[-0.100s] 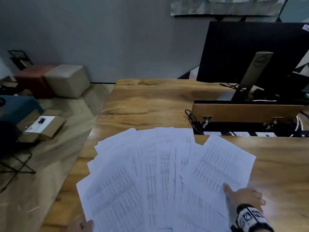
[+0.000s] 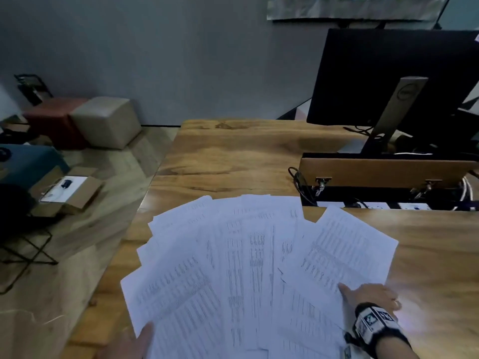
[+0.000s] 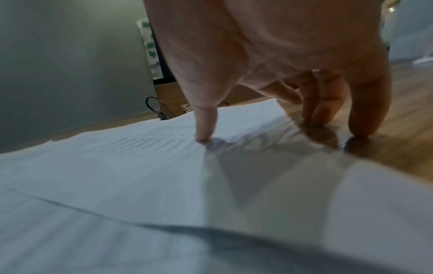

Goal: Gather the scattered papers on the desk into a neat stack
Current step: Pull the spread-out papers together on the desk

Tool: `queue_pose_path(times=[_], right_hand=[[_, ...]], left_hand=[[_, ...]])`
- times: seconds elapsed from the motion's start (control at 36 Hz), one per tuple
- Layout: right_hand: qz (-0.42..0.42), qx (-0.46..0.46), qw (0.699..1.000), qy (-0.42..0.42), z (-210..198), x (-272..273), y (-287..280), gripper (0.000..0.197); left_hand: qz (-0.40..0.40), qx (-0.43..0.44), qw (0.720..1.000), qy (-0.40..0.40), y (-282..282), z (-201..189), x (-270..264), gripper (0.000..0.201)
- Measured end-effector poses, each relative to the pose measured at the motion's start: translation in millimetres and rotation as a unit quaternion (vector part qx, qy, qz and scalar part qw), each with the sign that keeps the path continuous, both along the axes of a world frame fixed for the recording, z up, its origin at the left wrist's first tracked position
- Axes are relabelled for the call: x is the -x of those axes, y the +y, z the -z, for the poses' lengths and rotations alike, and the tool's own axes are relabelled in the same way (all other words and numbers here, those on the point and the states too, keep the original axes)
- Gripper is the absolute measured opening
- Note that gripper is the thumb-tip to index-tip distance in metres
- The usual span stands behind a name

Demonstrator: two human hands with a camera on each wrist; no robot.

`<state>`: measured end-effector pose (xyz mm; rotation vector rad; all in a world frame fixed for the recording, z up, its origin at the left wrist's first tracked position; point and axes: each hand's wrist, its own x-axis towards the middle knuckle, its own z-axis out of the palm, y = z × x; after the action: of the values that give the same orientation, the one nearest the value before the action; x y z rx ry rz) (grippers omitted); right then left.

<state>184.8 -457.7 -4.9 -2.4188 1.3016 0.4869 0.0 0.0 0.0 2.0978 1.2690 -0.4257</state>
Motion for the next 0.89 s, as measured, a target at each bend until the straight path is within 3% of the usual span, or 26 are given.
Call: queue_pose_path(times=[0.08,0.17,0.22,0.31,0.42,0.58,0.67,0.72,0.81,0.83,0.89], right_hand=[[-0.025,-0.014,0.999,0.019,13.5,-4.6,4.0,0.1],[0.01,-0.053,0.999,0.008,11.8,-5.8,5.7,0.097],[0.033,-0.08,0.996,-0.017,6.4,-5.4,7.0,0.088],[0.025,-0.123,0.992,-0.023,1.2,-2.9,2.6,0.043],[0.007,-0.135,0.989,-0.051,2.9,5.4,-2.4,0.021],[0.013,-0.083,0.994,-0.065,-10.3,12.1,10.0,0.007],[0.036,-0.112,0.988,-0.102,-12.9,13.6,14.1,0.013],[0.063,-0.143,0.979,-0.131,-11.5,16.6,15.4,0.006],[0.101,-0.191,0.957,-0.193,-6.0,19.1,14.6,0.047],[0.102,-0.211,0.952,-0.198,-9.4,20.3,14.6,0.053],[0.106,-0.266,0.932,-0.222,-14.7,20.5,13.0,0.047]], left_hand=[[0.017,0.002,1.0,0.01,45.2,105.1,5.7,0.057],[0.025,0.038,0.999,-0.013,15.2,69.4,3.0,0.061],[0.034,0.059,0.997,-0.021,-12.7,28.1,-4.6,0.047],[-0.001,0.08,0.995,-0.056,-36.7,-7.5,-14.4,0.029],[0.008,0.103,0.991,-0.083,-41.2,-9.2,-14.4,0.012],[-0.001,0.079,0.986,-0.148,-45.7,-11.2,-17.8,0.006],[-0.011,0.075,0.984,-0.163,-47.2,-15.8,-18.2,0.008],[-0.014,0.073,0.982,-0.172,-45.4,-16.0,-18.3,0.011],[-0.007,0.057,0.979,-0.194,-43.5,-19.1,-19.7,0.014],[-0.002,0.049,0.977,-0.207,-43.4,-22.1,-20.9,0.016],[0.003,0.036,0.971,-0.235,-42.7,-30.1,-23.2,0.019]])
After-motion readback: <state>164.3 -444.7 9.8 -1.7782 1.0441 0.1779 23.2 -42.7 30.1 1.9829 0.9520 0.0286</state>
